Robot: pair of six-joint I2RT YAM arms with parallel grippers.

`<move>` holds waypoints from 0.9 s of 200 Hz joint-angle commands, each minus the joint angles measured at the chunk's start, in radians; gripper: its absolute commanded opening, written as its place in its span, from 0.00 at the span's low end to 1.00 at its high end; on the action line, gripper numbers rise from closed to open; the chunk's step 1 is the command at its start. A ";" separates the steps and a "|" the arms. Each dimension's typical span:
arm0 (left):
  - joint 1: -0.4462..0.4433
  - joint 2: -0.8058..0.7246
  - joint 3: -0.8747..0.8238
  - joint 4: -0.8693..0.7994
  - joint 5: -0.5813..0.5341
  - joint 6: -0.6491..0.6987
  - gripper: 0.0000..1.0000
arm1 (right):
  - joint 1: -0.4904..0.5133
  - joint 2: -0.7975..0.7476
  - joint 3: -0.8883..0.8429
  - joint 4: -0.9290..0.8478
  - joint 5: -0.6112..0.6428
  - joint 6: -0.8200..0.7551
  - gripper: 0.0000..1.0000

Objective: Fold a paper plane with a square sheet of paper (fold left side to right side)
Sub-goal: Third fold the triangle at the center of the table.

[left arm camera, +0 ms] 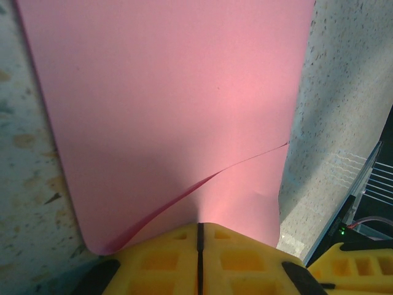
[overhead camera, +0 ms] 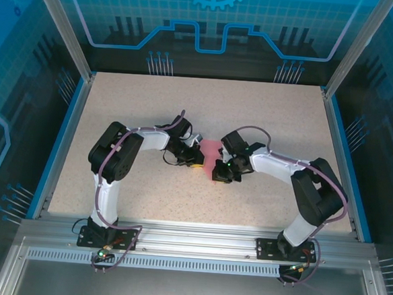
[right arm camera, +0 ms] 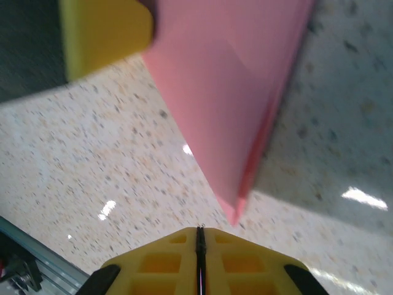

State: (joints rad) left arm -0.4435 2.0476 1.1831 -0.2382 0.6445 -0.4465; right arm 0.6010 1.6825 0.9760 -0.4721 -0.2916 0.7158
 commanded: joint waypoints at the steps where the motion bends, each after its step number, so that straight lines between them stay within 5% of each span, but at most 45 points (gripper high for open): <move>1: 0.000 0.056 -0.010 -0.065 -0.098 -0.014 0.09 | 0.014 0.070 0.054 0.012 0.008 -0.015 0.09; 88: -0.002 0.009 -0.009 -0.056 -0.085 -0.012 0.12 | 0.008 0.191 0.089 -0.056 0.062 -0.012 0.04; 124: -0.010 -0.119 -0.064 0.015 -0.085 0.003 0.22 | 0.002 0.197 0.050 -0.059 0.056 -0.013 0.00; 180: -0.055 -0.221 -0.140 0.063 -0.043 0.025 0.18 | -0.001 0.186 0.035 -0.051 0.052 -0.022 0.00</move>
State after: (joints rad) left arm -0.4698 1.8572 1.0710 -0.2031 0.5877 -0.4427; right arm 0.6014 1.8385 1.0573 -0.4614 -0.2729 0.7055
